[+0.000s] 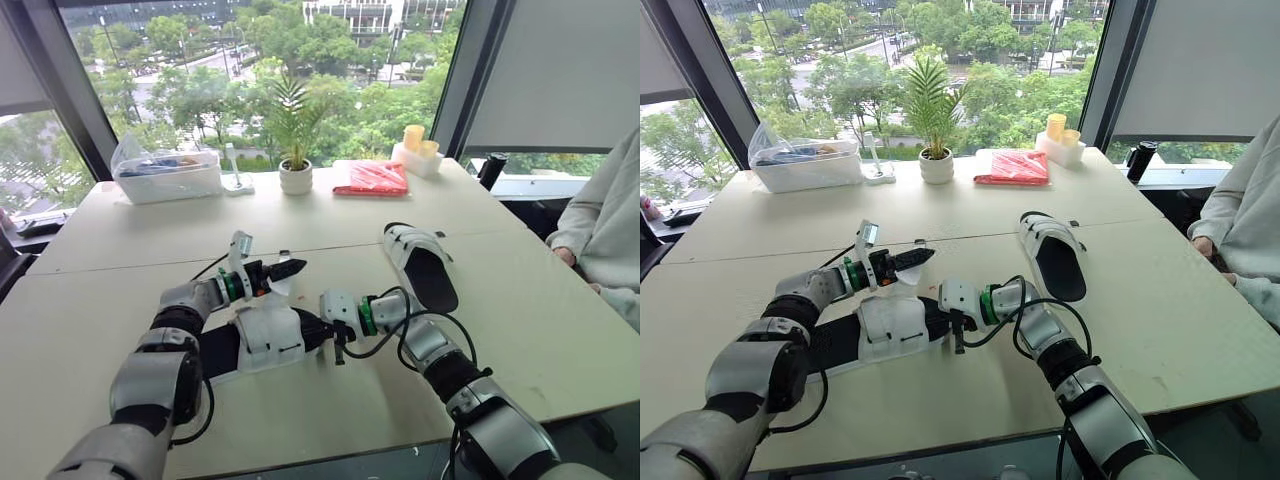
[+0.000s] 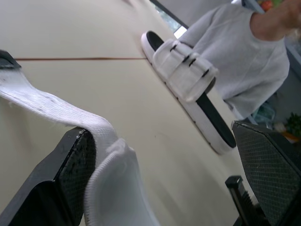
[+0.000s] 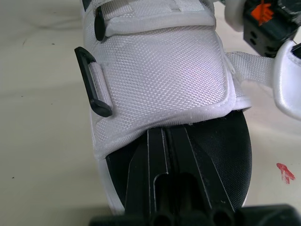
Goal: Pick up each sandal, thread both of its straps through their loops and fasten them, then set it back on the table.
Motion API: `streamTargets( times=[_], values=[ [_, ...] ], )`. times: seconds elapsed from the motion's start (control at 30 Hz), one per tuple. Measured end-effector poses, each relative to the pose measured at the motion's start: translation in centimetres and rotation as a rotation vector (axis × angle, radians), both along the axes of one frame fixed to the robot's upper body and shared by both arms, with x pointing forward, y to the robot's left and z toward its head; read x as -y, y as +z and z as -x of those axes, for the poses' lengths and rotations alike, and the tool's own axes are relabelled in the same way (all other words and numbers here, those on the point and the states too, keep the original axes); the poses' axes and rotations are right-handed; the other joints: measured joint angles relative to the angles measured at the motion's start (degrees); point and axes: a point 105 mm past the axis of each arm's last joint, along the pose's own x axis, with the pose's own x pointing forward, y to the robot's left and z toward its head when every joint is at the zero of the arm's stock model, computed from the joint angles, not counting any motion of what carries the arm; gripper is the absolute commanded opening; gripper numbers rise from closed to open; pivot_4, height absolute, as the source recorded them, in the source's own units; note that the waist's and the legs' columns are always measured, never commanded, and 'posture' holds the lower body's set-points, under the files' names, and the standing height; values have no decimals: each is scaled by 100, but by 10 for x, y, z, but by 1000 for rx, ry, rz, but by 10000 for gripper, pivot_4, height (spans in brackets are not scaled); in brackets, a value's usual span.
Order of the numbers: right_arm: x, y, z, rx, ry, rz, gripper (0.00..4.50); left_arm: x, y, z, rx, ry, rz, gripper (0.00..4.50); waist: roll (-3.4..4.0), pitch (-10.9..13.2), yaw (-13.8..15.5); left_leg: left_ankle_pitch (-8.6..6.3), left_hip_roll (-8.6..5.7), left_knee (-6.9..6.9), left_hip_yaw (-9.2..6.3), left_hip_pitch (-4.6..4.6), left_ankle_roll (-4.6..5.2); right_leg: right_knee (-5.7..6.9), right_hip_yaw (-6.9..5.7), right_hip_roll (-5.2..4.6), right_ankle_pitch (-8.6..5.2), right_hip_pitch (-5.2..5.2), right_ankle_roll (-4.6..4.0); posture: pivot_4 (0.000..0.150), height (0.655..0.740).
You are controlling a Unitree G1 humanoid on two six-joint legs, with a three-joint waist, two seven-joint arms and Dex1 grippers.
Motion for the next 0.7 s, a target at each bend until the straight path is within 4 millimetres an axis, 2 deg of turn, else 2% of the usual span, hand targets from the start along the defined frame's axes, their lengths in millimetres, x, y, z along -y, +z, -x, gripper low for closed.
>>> streamTargets(
  times=[0.17, 0.37, 0.4, 0.47, 0.53, 0.57, 0.67, 0.7],
  values=[
    [0, 0, -1, 3, -8, -3, 0, -4, 15, -6, 28, 33, 63, 44706, 0, 0, -4, 0, 0, 3, 0, 0, 0, 4, -1, 1, 0, 0, 0, 1500, 7400],
    [0, 1, -2, 4, -10, -3, 0, -9, 19, -7, 33, 49, 94, 44706, 0, 0, -3, 0, 0, 3, 0, 0, 0, 5, 0, 1, 0, -1, 0, 1500, 7400],
    [0, 1, -2, 4, -10, -3, 0, -10, 19, -7, 35, 54, 101, 39591, 0, 0, -4, 0, 0, 4, 0, 0, 0, 5, 0, 1, 0, -1, 0, 1500, 7400],
    [0, 1, -2, 4, -10, -3, 0, -10, 20, -7, 37, 58, 106, 32505, 0, 0, -4, 0, 0, 3, 0, 0, 0, 5, 0, 1, 0, -1, 0, 1500, 7400],
    [0, 1, -2, 4, -10, -3, 0, -11, 20, -8, 38, 60, 113, 21017, 0, 0, -5, 0, 0, 3, 0, 0, 0, 5, 0, 1, 0, -1, 0, 1500, 7400],
    [0, 1, -2, 4, -10, -3, 0, -11, 21, -8, 40, 60, 117, 18542, 0, 0, -5, 0, 0, 3, 0, 0, 0, 5, 0, 1, 0, -1, 0, 1500, 7400],
    [1, 1, -2, 4, -10, -3, 0, -11, 23, -7, 49, 51, 133, 4034, 0, 0, -4, 0, 0, 4, 0, -1, 0, 6, 0, 2, 0, -1, 0, 1500, 7400],
    [1, 1, -2, 4, -10, -3, 0, -11, 24, -6, 53, 46, 138, 689, 0, 0, -5, 0, 0, 3, 0, -1, 0, 6, 0, 2, 0, -1, 0, 1500, 7400]
  ],
)
